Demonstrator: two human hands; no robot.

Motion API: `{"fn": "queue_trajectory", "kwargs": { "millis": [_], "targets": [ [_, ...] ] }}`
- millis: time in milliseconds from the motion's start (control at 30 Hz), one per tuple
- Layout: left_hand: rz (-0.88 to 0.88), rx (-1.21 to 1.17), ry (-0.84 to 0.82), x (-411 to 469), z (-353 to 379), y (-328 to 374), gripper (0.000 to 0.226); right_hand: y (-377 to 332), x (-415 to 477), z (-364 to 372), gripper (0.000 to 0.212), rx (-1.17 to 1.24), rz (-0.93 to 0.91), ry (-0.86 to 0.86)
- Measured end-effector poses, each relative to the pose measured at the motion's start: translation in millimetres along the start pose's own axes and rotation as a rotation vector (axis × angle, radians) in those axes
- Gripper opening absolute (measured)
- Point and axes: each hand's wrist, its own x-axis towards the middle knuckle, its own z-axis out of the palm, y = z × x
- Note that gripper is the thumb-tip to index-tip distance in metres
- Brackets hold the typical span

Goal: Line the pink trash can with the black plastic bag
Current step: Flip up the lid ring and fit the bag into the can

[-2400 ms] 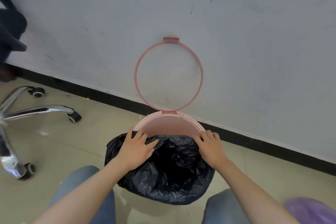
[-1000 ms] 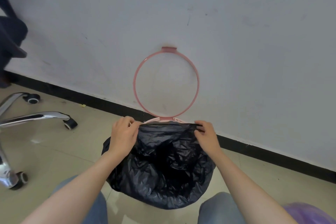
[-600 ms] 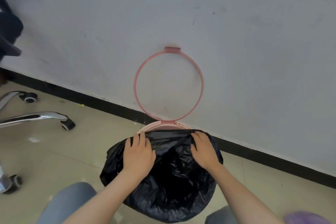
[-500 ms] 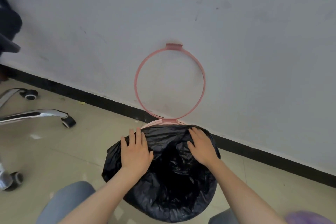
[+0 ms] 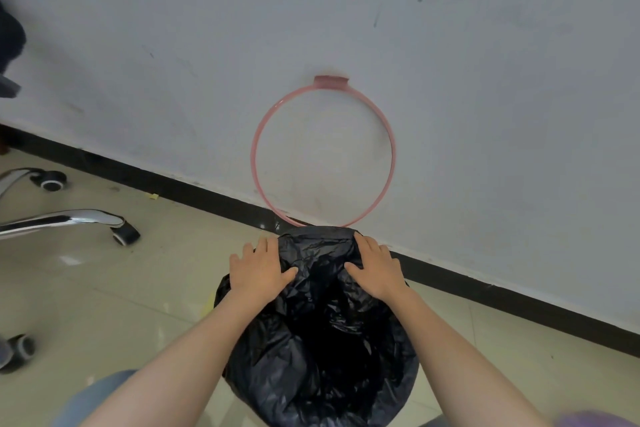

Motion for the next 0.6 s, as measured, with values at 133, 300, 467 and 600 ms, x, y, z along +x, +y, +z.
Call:
{"fn": "queue_trajectory", "kwargs": {
  "millis": [133,300,467,600],
  "targets": [
    [-0.056,-0.285,-0.054,11.5,-2.1,-6.5,0.07,-0.3,10.7,-0.4,0.057,0.075,0.081,0.004],
    [-0.204,-0.567,-0.079,21.3,-6.3,-11.8,0.068,1.7,18.6,-12.3,0.04,0.492,0.164,0.075],
    [-0.284,-0.845,0.096,8.3,-13.8,-28.4,0.064,22.7,-17.9,-24.5,0.022,0.858,0.212,0.345],
    [-0.072,-0.423,0.22,-45.0,-6.7,-38.4,0.062,49.1,-67.6,-2.4,0.037,0.569,0.197,0.229]
  ]
}}
